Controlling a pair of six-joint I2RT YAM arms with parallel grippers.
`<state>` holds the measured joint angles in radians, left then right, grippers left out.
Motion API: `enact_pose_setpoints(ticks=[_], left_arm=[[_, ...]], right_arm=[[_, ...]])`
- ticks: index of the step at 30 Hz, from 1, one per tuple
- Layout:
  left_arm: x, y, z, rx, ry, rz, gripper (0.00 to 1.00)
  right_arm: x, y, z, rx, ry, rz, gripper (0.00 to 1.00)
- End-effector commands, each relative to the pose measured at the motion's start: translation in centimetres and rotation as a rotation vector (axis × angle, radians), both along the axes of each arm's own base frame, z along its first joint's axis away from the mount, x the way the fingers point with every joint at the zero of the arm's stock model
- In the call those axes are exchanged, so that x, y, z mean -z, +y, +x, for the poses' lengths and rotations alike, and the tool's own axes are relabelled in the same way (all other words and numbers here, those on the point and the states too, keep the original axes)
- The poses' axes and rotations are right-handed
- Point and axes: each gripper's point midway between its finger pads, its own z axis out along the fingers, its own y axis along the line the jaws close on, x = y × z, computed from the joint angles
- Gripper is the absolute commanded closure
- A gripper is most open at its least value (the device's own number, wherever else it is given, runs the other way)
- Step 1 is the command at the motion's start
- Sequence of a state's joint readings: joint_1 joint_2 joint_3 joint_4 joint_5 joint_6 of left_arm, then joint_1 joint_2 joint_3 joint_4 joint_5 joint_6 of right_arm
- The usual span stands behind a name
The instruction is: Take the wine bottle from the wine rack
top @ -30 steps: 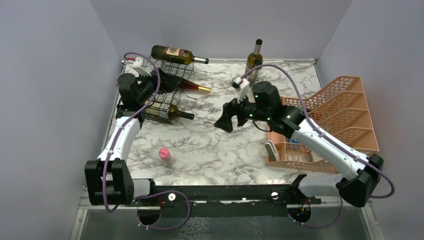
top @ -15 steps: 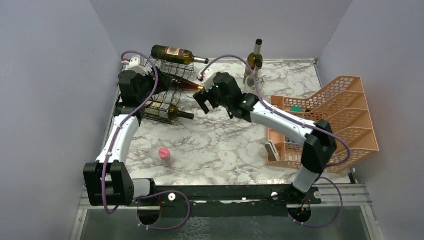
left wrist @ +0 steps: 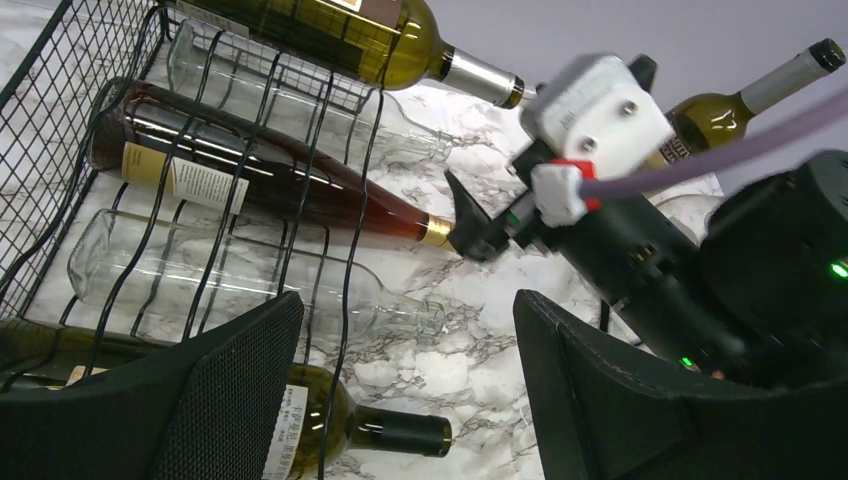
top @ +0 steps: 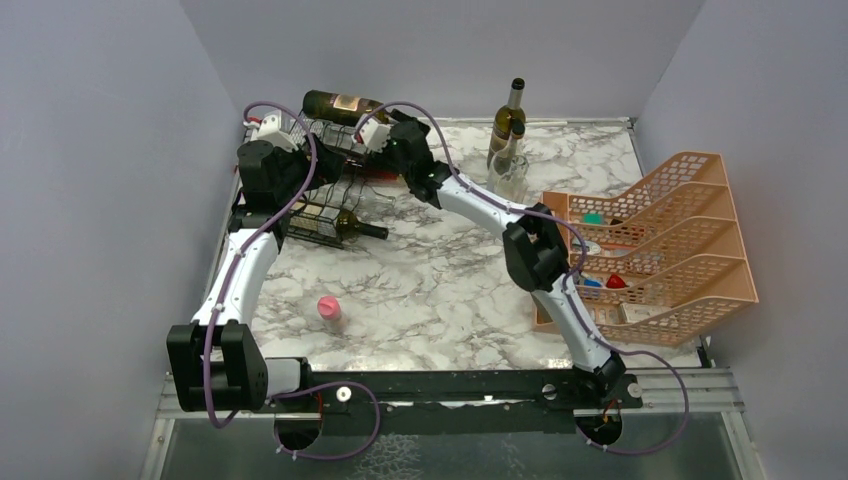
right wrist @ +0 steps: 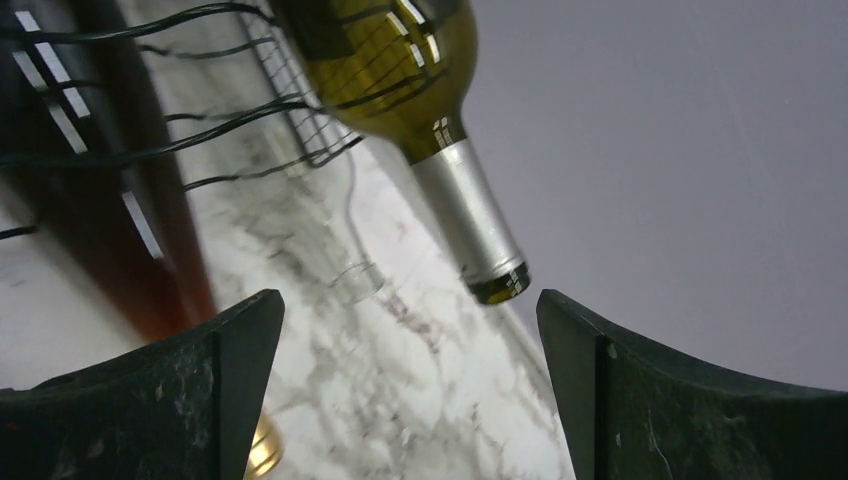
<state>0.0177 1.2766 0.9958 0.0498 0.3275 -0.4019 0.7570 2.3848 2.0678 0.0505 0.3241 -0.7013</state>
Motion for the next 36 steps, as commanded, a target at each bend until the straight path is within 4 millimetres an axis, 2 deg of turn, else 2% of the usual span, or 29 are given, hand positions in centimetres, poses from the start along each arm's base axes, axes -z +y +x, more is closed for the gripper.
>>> enact_pose_setpoints(ticks=[1, 3, 8, 15, 19, 24, 27, 32, 36], left_arm=[[-2.0, -0.5, 0.2, 0.032, -0.046, -0.023, 0.18], [-2.1, -0.5, 0.1, 0.028, -0.046, -0.023, 0.18], [-1.5, -0.8, 0.4, 0.041, -0.026, -0.036, 0.19], [-1.0, -0.9, 0.6, 0.049, -0.005, -0.040, 0.20], [-0.8, -0.7, 0.7, 0.042, 0.002, -0.032, 0.20], [-0.5, -0.4, 0.8, 0.028, 0.010, -0.019, 0.20], [-0.4, -0.4, 0.8, 0.028, 0.014, -0.020, 0.20], [-0.4, -0.4, 0.9, 0.029, 0.015, -0.019, 0.20], [-0.5, -0.7, 0.8, 0.041, 0.010, -0.024, 0.20]], right_arm=[[-2.7, -0.6, 4.7, 0.029, -0.201, -0.107, 0.00], [-2.8, -0.5, 5.8, 0.023, -0.239, -0.119, 0.00], [-1.2, -0.3, 7.2, -0.028, -0.262, -0.111, 0.00], [-1.4, 0.6, 8.7, -0.087, -0.302, -0.001, 0.00], [-0.2, 0.9, 9.3, -0.123, -0.324, 0.006, 0.00], [0.0, 0.9, 9.8, -0.127, -0.364, 0.034, 0.02], [-0.2, 1.2, 9.8, -0.149, -0.372, 0.053, 0.09], [-1.2, 2.3, 9.3, -0.210, -0.387, 0.095, 0.29], [-0.7, 3.6, 8.3, -0.298, -0.382, 0.095, 0.44]])
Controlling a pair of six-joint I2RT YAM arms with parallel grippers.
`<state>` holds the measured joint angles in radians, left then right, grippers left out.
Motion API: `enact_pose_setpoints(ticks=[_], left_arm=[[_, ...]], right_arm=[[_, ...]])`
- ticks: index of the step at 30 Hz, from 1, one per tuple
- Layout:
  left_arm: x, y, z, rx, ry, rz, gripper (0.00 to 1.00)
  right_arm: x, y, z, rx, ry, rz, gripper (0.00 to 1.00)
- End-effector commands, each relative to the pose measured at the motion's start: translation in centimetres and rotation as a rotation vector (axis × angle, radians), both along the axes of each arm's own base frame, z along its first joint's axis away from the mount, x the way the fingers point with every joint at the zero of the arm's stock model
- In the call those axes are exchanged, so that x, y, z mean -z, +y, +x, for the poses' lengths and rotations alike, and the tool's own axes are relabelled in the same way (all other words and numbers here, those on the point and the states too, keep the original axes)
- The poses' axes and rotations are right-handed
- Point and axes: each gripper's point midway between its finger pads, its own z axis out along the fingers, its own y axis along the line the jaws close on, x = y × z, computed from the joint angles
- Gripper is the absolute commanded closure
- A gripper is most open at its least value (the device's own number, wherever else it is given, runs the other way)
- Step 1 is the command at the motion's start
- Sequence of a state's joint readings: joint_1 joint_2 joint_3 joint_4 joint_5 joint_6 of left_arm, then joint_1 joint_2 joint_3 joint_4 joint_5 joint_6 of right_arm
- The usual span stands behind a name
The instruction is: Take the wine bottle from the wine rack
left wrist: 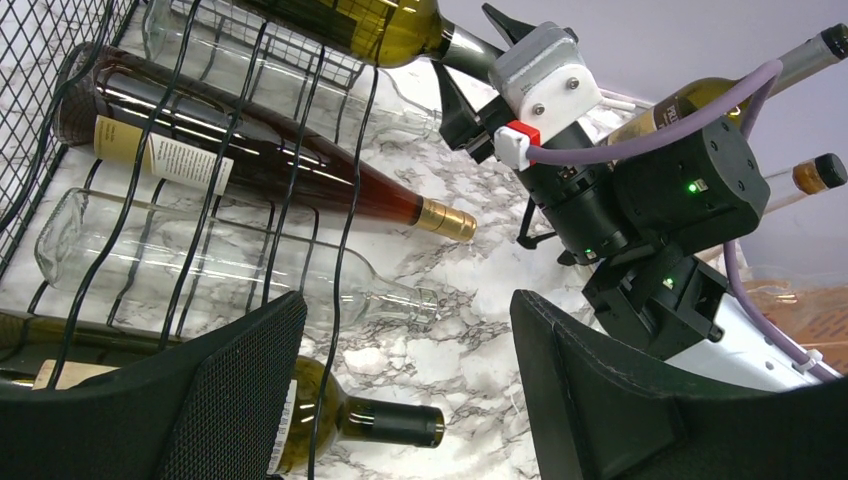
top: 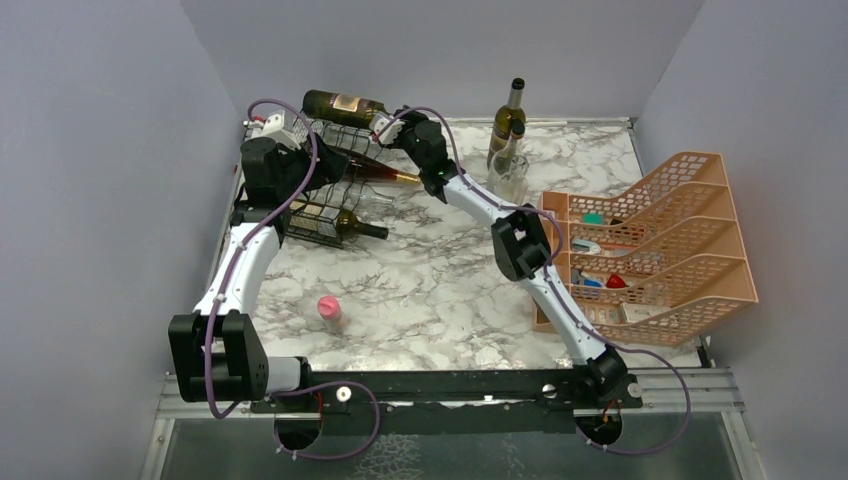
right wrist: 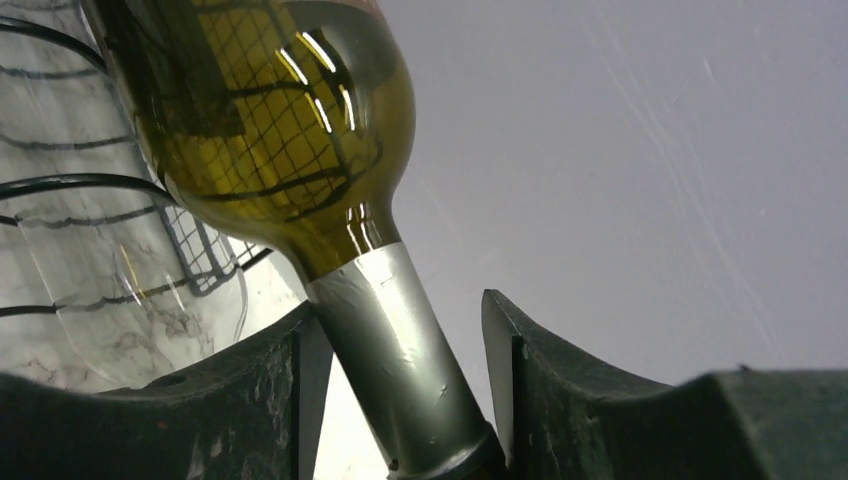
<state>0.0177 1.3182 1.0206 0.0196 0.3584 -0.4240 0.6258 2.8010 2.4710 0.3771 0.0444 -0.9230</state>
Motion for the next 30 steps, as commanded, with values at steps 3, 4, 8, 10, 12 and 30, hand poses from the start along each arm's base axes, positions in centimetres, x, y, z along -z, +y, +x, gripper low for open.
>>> enact_pose_setpoints(ticks=[3, 4, 8, 10, 12, 30], left_arm=[[-1.6, -0.1, 0.4, 0.016, -0.048, 0.004, 0.20], [-1.6, -0.1, 0.5, 0.016, -0.050, 0.006, 0.21], [-1.9, 0.2, 0.4, 0.004, -0.060, 0.018, 0.21], [-2.1, 0.3, 0.3, -0.002, -0.067, 0.023, 0.21], [-2.4, 0.5, 0.2, -0.011, -0.081, 0.034, 0.21], [-7.2, 3.0, -1.9, -0.096, -0.267, 0.104, 0.20]], right_arm=[[-3.1, 2.7, -1.6, -0.133, -0.053, 0.059, 0.50], [-3.1, 2.7, -1.9, -0.132, -0.048, 0.058, 0.53], [-5.0, 2.8, -3.3, -0.127, -0.049, 0.062, 0.65], [-6.4, 2.9, -4.4, -0.130, -0.049, 0.067, 0.69], [-7.4, 2.9, -5.7, -0.130, -0.037, 0.061, 0.73], [-13.0, -2.9, -17.7, -0.104, 0.433, 0.322, 0.99]])
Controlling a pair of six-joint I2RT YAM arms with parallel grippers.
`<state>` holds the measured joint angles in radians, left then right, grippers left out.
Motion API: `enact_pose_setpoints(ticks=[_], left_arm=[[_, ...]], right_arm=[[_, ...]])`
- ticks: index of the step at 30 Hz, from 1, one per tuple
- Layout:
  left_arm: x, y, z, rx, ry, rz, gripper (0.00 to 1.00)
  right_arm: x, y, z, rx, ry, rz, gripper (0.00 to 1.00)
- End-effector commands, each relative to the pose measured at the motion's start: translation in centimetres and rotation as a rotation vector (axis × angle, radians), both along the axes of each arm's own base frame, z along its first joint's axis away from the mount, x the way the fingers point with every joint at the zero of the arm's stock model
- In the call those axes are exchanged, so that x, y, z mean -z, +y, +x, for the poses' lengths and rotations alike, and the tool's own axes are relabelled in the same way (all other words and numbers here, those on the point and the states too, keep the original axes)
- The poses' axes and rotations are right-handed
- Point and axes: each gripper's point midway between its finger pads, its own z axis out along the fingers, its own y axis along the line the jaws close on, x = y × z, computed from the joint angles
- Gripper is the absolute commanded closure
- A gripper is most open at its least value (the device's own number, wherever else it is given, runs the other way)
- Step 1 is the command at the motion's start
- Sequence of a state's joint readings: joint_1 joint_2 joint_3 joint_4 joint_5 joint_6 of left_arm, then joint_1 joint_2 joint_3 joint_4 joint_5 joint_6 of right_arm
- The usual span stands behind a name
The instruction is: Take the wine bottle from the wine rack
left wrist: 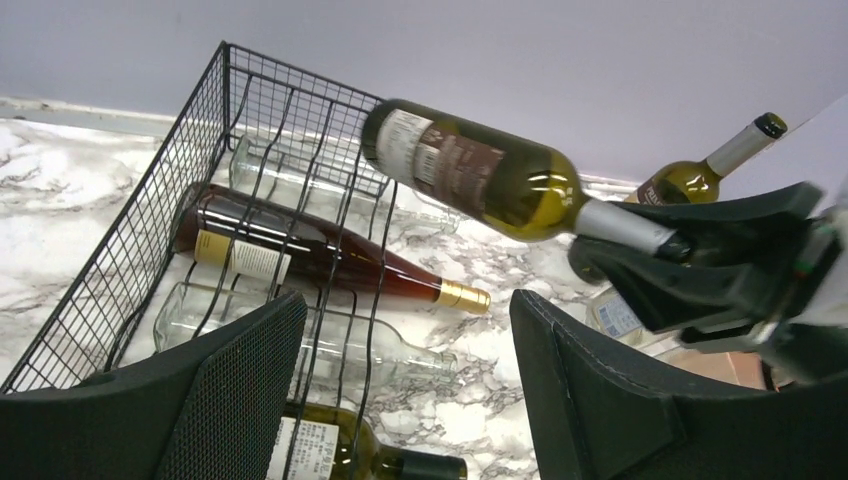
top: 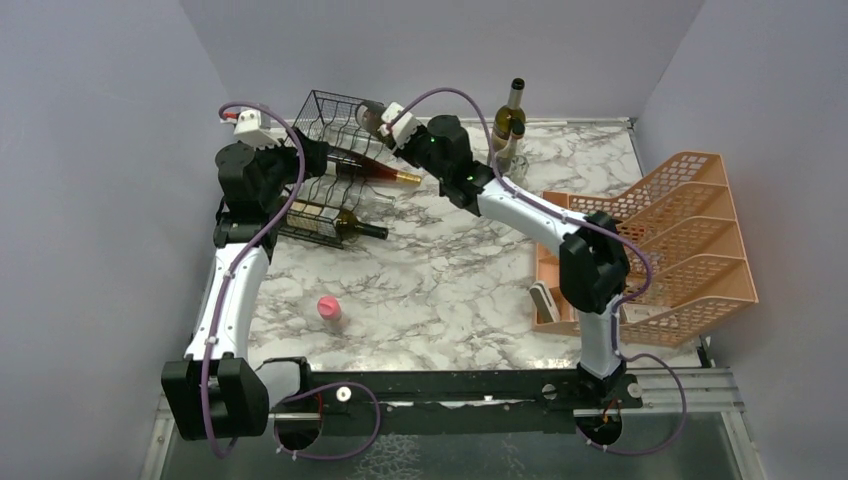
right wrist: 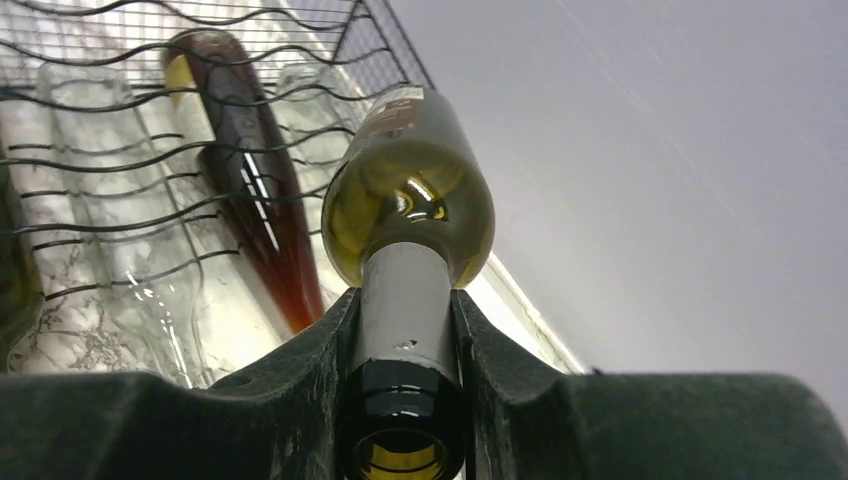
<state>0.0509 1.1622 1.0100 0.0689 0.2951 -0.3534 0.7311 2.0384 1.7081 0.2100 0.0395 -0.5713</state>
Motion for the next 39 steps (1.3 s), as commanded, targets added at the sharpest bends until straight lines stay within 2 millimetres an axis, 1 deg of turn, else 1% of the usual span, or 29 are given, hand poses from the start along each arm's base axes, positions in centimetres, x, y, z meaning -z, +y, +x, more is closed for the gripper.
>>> enact_pose_setpoints(ticks=[1, 5, 9, 13, 16, 17, 21, 22, 25, 29, 33, 35, 37, 39], left_arm=[[-0.7, 0.3, -0.1, -0.007, -0.054, 0.019, 0.20], [-0.3, -0.1, 0.1, 0.017, -0.044, 0.012, 0.20], [-0.2, -0.6, 0.2, 0.045, -0.043, 0.000, 0.20], [0.0, -1.2, 0.2, 0.074, -0.038, -0.017, 0.20], [0.1, -1.5, 0.3, 0.093, -0.032, -0.027, 0.20], [0.1, -1.6, 0.3, 0.099, -0.032, -0.031, 0.20], [0.2, -1.9, 0.3, 0.117, -0.031, -0.043, 0.20], [0.3, -1.9, 0.4, 0.119, -0.028, -0.045, 0.20], [0.4, -2.2, 0.4, 0.132, -0.024, -0.054, 0.20], [0.4, -2.6, 0.5, 0.154, -0.020, -0.073, 0.20], [0.6, -2.7, 0.5, 0.162, -0.016, -0.081, 0.20], [0.6, -2.7, 0.5, 0.161, -0.016, -0.079, 0.20], [0.6, -2.7, 0.5, 0.160, -0.019, -0.076, 0.20], [0.6, -2.7, 0.5, 0.159, -0.018, -0.076, 0.20]], right_arm=[[-3.5, -1.4, -2.6, 0.001, 0.136, 0.155, 0.99], [-3.7, -2.1, -5.1, -0.018, 0.248, 0.188, 0.99], [-3.2, -3.6, -7.2, 0.007, 0.357, 0.176, 0.99], [-3.5, -5.6, -9.5, 0.045, 0.439, 0.167, 0.99], [-3.0, -7.2, -10.9, 0.098, 0.518, 0.138, 0.99], [-2.8, -7.9, -11.4, 0.118, 0.540, 0.129, 0.99], [-3.2, -10.5, -13.2, 0.204, 0.599, 0.124, 0.99], [-3.0, -11.3, -13.7, 0.238, 0.622, 0.108, 0.99], [-3.0, -13.7, -14.5, 0.343, 0.650, 0.078, 0.99], [-2.8, -15.8, -15.8, 0.393, 0.703, 0.077, 0.99], [-2.2, -18.4, -16.5, 0.483, 0.773, 0.036, 0.99], [-2.5, -19.0, -16.9, 0.498, 0.795, 0.032, 0.99], [-3.2, -18.9, -17.7, 0.476, 0.820, 0.045, 0.99], [-3.7, -19.3, -18.3, 0.483, 0.832, 0.048, 0.99]])
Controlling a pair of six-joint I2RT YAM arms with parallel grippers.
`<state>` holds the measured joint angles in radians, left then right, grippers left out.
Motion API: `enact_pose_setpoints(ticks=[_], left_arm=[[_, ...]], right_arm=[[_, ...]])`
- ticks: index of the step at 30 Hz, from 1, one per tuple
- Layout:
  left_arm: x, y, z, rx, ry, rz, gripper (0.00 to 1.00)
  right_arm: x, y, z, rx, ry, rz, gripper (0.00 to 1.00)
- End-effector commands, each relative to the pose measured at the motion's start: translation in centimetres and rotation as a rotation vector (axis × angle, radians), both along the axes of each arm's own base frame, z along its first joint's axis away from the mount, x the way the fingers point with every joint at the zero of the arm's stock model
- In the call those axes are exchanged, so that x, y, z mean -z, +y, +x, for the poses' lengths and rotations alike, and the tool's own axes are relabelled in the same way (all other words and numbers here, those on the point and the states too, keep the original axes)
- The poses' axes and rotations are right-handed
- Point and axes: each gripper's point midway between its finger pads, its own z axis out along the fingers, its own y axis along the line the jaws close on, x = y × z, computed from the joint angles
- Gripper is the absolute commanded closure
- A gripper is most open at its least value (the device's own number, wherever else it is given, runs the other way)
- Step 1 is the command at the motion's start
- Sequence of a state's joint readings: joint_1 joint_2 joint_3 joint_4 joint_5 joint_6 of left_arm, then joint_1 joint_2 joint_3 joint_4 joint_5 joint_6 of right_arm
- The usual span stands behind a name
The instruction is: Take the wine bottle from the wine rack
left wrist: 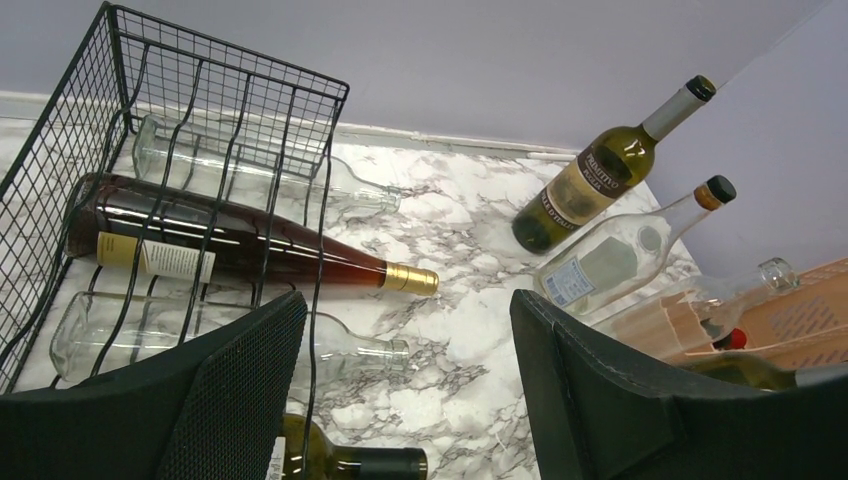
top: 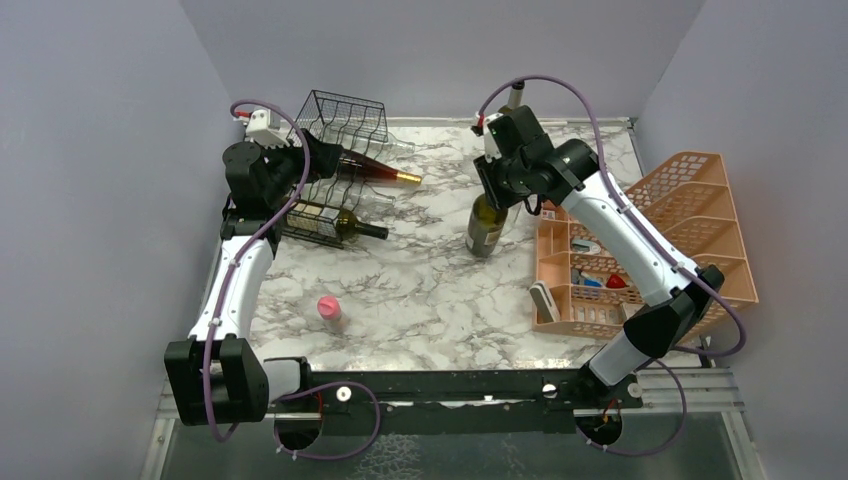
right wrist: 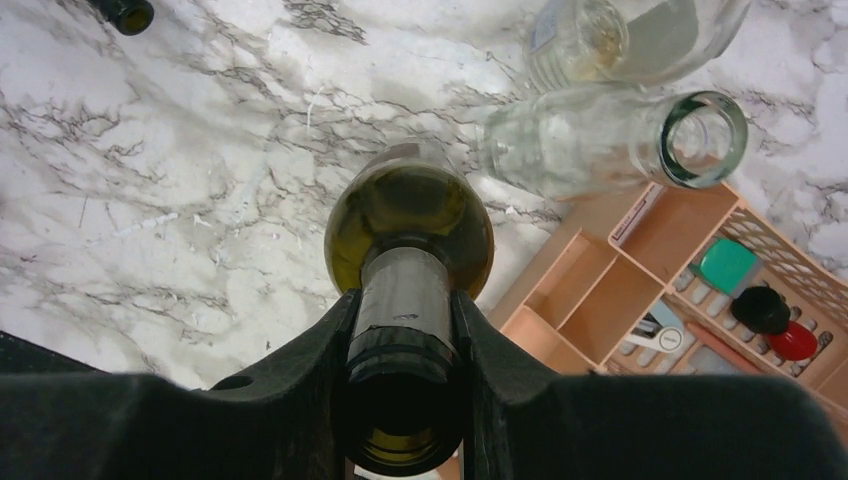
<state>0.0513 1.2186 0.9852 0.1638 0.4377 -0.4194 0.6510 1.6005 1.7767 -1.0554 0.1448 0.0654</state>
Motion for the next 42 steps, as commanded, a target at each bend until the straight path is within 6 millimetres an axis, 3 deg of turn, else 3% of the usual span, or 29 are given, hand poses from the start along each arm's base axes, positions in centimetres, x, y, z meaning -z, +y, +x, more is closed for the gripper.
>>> enact_pose_setpoints(ticks=[1, 8, 14, 23, 28, 34, 38, 42], left_arm=[[-0.4, -0.2, 0.0, 0.021, -0.025, -0.006, 0.20], [0.0, -0.5, 0.1, 0.036, -0.013, -0.019, 0.20], [0.0, -0.9, 0.1, 0.046, -0.012, -0.021, 0.20], [0.2, -1.1, 0.1, 0.052, -0.007, -0.020, 0.20], [0.2, -1.1, 0.1, 0.054, -0.006, -0.020, 0.20], [0.3, -1.2, 0.1, 0.055, -0.005, -0.020, 0.20], [0.2, -1.2, 0.1, 0.058, -0.004, -0.022, 0.20], [0.2, -1.3, 0.1, 0.063, -0.006, -0.024, 0.20]], right_arm=[[-3.6, -1.2, -1.2, 0.048, -0.033, 0.044, 0.99], [-2.1, -3.1, -1.4, 0.115, 0.016, 0.041, 0.99], [-1.2, -5.8, -0.1, 0.176, 0.032, 0.067, 0.99], [-0.2, -7.1, 1.5, 0.196, 0.042, 0.077, 0.99], [0.0, -6.5, 1.7, 0.165, 0.062, 0.127, 0.98], [1.3, -6.9, 1.9, 0.173, 0.094, 0.092, 0.83], [1.1, -7.0, 1.9, 0.165, 0.075, 0.091, 0.58], [0.9, -7.1, 1.8, 0.163, 0.064, 0.090, 0.43]])
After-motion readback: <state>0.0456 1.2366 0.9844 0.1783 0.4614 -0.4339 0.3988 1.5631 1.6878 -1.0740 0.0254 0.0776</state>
